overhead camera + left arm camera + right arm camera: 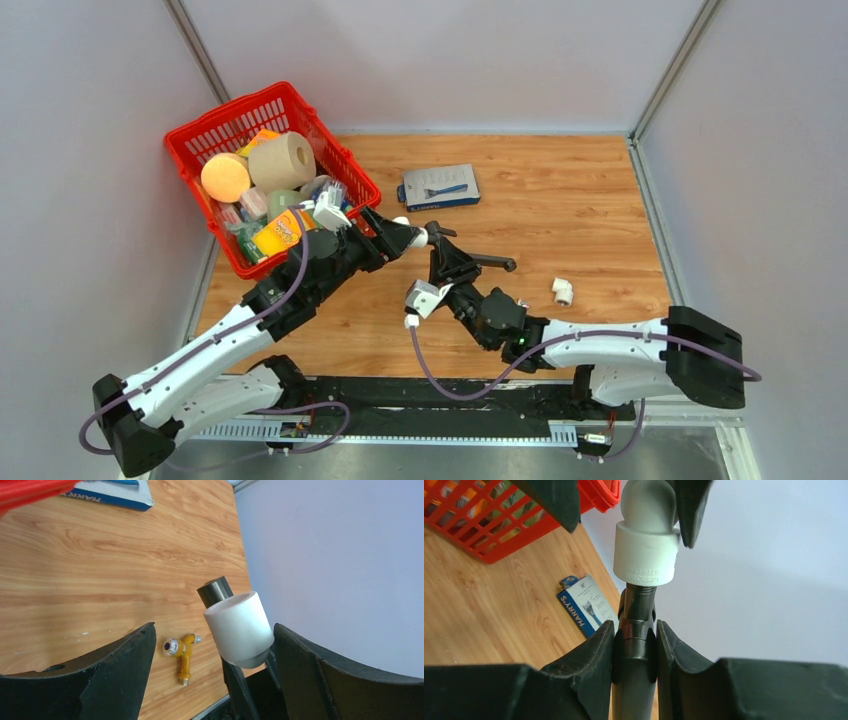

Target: Install the water faucets

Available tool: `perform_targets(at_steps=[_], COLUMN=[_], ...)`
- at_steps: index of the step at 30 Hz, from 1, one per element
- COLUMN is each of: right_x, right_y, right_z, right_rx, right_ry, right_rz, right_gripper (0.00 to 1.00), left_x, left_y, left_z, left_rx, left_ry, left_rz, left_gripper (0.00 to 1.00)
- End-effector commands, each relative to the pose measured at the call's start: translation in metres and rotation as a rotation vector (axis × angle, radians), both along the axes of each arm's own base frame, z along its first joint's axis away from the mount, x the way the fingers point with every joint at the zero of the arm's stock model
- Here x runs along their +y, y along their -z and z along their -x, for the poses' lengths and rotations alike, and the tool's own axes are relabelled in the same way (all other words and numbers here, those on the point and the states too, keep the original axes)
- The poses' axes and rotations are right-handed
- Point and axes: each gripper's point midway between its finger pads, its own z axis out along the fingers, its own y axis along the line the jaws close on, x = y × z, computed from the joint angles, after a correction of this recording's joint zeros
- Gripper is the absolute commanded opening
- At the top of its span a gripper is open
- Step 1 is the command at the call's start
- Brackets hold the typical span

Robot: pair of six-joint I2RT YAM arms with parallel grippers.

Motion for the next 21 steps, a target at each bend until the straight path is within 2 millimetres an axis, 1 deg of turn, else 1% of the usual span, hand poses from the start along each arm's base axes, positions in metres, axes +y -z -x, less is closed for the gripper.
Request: perform_targets(at_steps=[1, 2, 3, 4, 5, 6, 8, 9, 10, 11, 12, 13, 14, 15, 16, 17, 18, 19, 20, 21], right_x=[-0.010, -0.010, -0.009, -0.009, -0.009, -0.011, -0.010, -0.008, -0.007, -0.003, 0.000, 0.007, 0.013, 0.017, 0.026, 0.031, 0.035, 0.039, 0.039, 0.039], right_y=[-0.052, -0.050, -0.050, -0.048, -0.049, -0.048, -0.045, -0.044, -0.042, -0.042, -0.041, -0.036, -0.036, -0.036, -0.034, -0.035, -0.034, -0.035, -0.039, -0.043], right_z=[0.002, 0.001, 0.001, 0.000, 0.001, 0.000, -0.001, -0.001, -0.002, -0.002, -0.001, 0.000, 0.002, 0.006, 0.009, 0.015, 0.018, 0.023, 0.026, 0.029], right_rx=[-0.139, -0.145, -0.153, -0.158, -0.168, -0.173, -0.172, -0.168, -0.156, -0.138, -0.104, -0.075, -0.039, 0.024, 0.060, 0.135, 0.194, 0.235, 0.271, 0.300], right_ry=[0.090, 0.101, 0.112, 0.127, 0.138, 0.155, 0.171, 0.168, 0.164, 0.153, 0.135, 0.105, 0.069, 0.026, -0.032, -0.096, -0.149, -0.209, -0.251, -0.294], right_rz=[-0.148, -0.135, -0.126, -0.111, -0.109, -0.106, -0.098, -0.090, -0.084, -0.078, -0.089, -0.054, -0.051, -0.077, -0.052, -0.068, -0.072, -0.070, -0.071, -0.080], right_gripper=[0.00, 0.00, 0.00, 0.00, 0.00, 0.00, 0.00, 0.00, 0.00, 0.00, 0.00, 0.00, 0.00, 0.00, 0.00, 0.00, 0.00, 0.00, 0.00, 0.00], left_x=[-0.012, -0.012, -0.012, -0.011, -0.012, -0.012, -0.013, -0.014, -0.014, -0.014, -0.013, -0.011, -0.009, -0.004, -0.003, 0.000, 0.001, 0.002, 0.007, 0.001], left_y=[-0.019, -0.020, -0.017, -0.019, -0.022, -0.022, -0.024, -0.023, -0.023, -0.025, -0.024, -0.025, -0.024, -0.026, -0.025, -0.034, -0.033, -0.043, -0.044, -0.048], left_z=[-0.004, -0.005, -0.005, -0.005, -0.006, -0.005, -0.005, -0.004, -0.003, -0.003, -0.003, -0.003, -0.003, -0.003, -0.002, 0.000, 0.002, 0.005, 0.002, 0.010], left_rx=[-0.006, -0.008, -0.005, -0.008, -0.021, -0.022, -0.028, -0.031, -0.032, -0.038, -0.050, -0.059, -0.073, -0.101, -0.122, -0.181, -0.211, -0.289, -0.319, -0.374], left_ry=[0.009, 0.006, 0.002, -0.001, -0.001, 0.002, 0.009, 0.016, 0.020, 0.024, 0.025, 0.017, 0.014, 0.009, 0.014, 0.026, 0.039, 0.074, 0.078, 0.156], left_rz=[0.127, 0.133, 0.136, 0.145, 0.162, 0.174, 0.189, 0.187, 0.182, 0.183, 0.169, 0.161, 0.141, 0.118, 0.103, 0.088, 0.074, 0.058, 0.042, 0.019], left_gripper=[0.91, 0.89, 0.84, 0.81, 0.75, 0.74, 0.65, 0.54, 0.50, 0.40, 0.25, 0.16, 0.00, 0.00, 0.00, 0.00, 0.00, 0.00, 0.00, 0.00])
